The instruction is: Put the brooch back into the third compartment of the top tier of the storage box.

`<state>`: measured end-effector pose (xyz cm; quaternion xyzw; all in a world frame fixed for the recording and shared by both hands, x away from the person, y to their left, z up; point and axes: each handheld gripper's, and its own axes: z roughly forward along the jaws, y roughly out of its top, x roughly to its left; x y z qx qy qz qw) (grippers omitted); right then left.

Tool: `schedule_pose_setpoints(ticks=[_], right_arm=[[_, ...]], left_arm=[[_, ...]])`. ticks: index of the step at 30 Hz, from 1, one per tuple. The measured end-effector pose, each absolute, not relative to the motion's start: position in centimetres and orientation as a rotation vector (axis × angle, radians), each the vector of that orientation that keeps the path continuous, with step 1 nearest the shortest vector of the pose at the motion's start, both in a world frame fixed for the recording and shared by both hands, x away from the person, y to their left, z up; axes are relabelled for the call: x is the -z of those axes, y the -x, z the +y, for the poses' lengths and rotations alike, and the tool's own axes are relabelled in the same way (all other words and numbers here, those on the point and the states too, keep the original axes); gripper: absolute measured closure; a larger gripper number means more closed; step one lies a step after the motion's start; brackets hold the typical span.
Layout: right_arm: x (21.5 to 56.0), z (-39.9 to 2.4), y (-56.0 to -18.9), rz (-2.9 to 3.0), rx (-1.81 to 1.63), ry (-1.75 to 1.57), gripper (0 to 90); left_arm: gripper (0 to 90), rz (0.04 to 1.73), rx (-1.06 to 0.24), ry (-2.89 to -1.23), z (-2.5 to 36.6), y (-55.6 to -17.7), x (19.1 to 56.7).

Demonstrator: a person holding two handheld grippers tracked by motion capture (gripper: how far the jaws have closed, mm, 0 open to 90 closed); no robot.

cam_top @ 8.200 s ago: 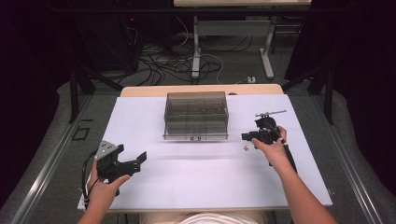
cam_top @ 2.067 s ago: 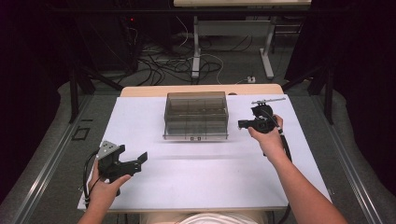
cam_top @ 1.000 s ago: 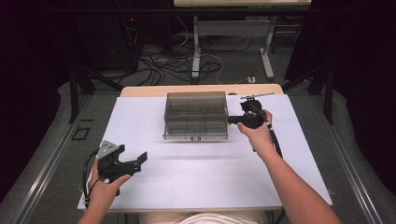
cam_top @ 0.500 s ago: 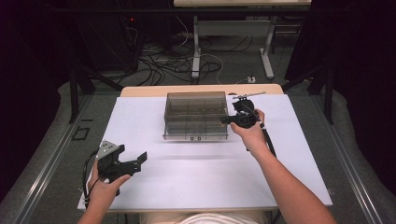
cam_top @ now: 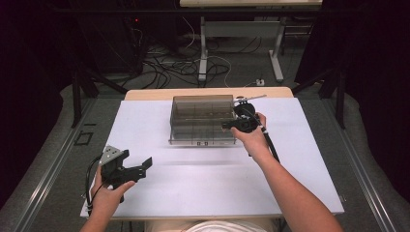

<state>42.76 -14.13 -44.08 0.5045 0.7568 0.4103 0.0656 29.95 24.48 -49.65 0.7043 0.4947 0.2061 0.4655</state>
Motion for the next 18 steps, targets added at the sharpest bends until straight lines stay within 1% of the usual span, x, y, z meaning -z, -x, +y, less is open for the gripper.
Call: schedule_pose_setpoints(ticks=[18], right_arm=[[44.9,-12.9,-43.2,2.317,-1.200,-1.524,89.8]], left_arm=[[4.0,1.215,-0.502,-1.730,24.5,-29.9,49.6]])
